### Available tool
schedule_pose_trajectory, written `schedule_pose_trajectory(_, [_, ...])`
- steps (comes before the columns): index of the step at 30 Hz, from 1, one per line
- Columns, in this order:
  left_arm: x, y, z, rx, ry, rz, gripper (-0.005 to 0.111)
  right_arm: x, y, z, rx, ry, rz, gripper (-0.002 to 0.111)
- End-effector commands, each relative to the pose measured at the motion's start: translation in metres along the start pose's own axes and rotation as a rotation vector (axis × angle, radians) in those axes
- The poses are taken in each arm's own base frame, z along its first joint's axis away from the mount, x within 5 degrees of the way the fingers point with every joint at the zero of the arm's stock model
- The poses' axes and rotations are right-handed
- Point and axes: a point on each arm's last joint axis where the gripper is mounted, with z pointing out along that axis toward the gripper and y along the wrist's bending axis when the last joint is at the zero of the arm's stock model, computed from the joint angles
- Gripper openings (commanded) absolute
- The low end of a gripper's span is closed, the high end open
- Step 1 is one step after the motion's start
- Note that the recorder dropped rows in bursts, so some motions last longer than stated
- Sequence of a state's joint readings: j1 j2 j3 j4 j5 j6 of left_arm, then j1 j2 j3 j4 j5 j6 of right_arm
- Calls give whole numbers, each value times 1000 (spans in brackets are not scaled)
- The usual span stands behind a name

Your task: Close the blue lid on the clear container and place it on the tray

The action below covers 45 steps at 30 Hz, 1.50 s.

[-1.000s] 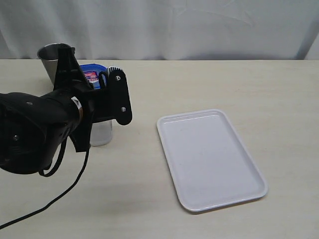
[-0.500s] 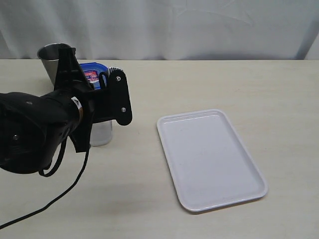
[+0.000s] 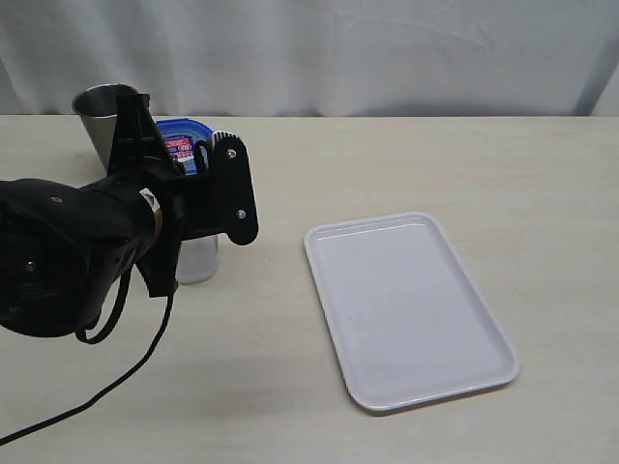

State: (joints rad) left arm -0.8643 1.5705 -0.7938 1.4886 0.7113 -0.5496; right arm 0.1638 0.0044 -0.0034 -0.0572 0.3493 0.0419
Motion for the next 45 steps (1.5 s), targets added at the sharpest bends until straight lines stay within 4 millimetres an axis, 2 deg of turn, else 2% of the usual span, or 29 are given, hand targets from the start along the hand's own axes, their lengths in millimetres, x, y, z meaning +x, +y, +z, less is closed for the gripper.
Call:
schedule_pose_trajectory(1, [-2,-2,-2,12,-14,-4,0,1,0,0,-2,-4,-3,4])
schedule_pose_trajectory(7, [-1,-2,-2,17,-9,-12,2,1,0,0,-2,-4,-3,4])
schedule_pose_trajectory(9, [-1,-3,-2,20,-7,-17,9,1,0,0,-2,-4,-3,4])
schedule_pose_trajectory(14, [1,-2,-2,9,20,-25,34,1,0,0,-2,-4,-3,4])
schedule_pose_trajectory(20, [2,-2,-2,15,25,-33,46,1,0,0,-2,-4,-3,4])
schedule_pose_trajectory(30, [2,1,-6,20,12,-68,47,1,0,0,-2,-4,-3,4])
schedule_pose_trajectory(35, [5,13,-24,37,-45,-180,47,1,0,0,-2,-4,-3,4])
schedule_pose_trajectory(42, [9,13,-42,177,-87,-282,47,1,0,0,-2,-4,-3,4])
schedule_pose_trajectory(45, [11,26,-54,154,-141,-384,47,1,0,0,-2,-4,-3,4])
